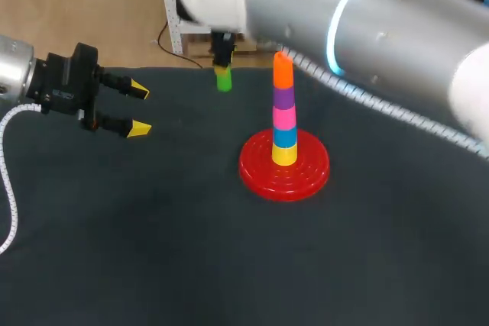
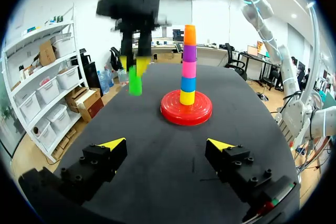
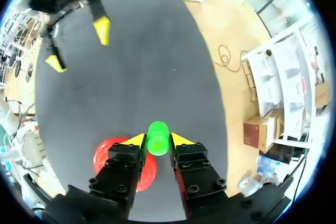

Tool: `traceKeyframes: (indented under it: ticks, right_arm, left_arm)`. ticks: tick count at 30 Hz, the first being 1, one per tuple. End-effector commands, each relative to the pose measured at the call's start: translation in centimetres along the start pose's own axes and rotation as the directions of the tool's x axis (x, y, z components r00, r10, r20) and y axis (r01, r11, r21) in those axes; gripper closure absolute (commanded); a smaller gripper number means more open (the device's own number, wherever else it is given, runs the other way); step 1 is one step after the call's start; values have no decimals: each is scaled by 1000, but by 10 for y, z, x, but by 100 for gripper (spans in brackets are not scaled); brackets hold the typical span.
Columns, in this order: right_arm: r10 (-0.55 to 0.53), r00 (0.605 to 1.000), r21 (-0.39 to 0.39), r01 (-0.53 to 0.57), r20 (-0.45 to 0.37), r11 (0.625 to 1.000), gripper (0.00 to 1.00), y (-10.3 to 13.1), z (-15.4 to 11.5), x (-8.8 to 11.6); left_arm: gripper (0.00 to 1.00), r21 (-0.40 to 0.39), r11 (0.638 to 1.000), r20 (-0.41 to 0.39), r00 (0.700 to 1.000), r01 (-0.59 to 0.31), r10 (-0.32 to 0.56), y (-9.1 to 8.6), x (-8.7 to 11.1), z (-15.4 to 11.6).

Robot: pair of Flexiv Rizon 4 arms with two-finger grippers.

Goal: Pick up and stack the cylinders on the red base in this order: pink,purple,orange,green

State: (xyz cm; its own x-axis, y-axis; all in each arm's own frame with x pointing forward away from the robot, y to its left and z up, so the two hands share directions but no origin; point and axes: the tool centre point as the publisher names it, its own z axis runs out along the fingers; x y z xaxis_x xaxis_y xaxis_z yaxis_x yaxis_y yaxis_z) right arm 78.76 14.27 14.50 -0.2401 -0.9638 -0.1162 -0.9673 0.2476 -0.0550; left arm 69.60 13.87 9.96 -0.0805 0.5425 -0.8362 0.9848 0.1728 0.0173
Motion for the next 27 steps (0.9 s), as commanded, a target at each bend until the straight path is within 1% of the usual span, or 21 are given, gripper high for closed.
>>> traceKeyframes:
  ticks: [1, 4, 5, 6, 9, 10, 12, 13, 17, 23, 27]
  right_arm:
    - [3, 996, 74, -10, 91, 997, 100, 26, -88, 39]
    - [31, 994, 108, -43, 109, 993, 100, 31, -115, 56]
    - [37, 994, 121, -49, 99, 991, 100, 33, -122, 62]
    - [53, 993, 128, -66, 108, 989, 100, 36, -129, 68]
    - [95, 988, 141, -112, 121, 984, 100, 44, -144, 85]
    - [109, 984, 141, -129, 141, 982, 100, 47, -148, 90]
    - [121, 983, 145, -140, 135, 980, 100, 52, -156, 96]
    - [131, 979, 143, -154, 153, 978, 100, 54, -159, 98]
    - [151, 974, 121, -173, 171, 977, 100, 65, -165, 104]
    - [186, 958, 104, -212, 217, 972, 100, 81, -164, 111]
    - [200, 952, 99, -227, 230, 969, 100, 88, -163, 115]
  left_arm:
    - [0, 0, 1000, 2, 1000, -2, 2, 0, 1, -1]
    - [0, 0, 1000, 2, 1000, -2, 2, 0, 1, -1]
    - [0, 0, 1000, 2, 1000, -2, 2, 0, 1, -1]
    - [0, 0, 1000, 2, 1000, -2, 2, 0, 1, -1]
    - [0, 0, 1000, 2, 1000, -2, 2, 0, 1, -1]
    - [0, 0, 1000, 2, 1000, -2, 2, 0, 1, -1]
    - [0, 0, 1000, 2, 1000, -2, 2, 0, 1, -1]
    - [0, 0, 1000, 2, 1000, -2, 2, 0, 1, -1]
    - [0, 0, 1000, 2, 1000, -2, 2, 0, 1, -1]
    - [0, 0, 1000, 2, 1000, -2, 2, 0, 1, -1]
    - [0, 0, 1000, 2, 1000, -2, 2, 0, 1, -1]
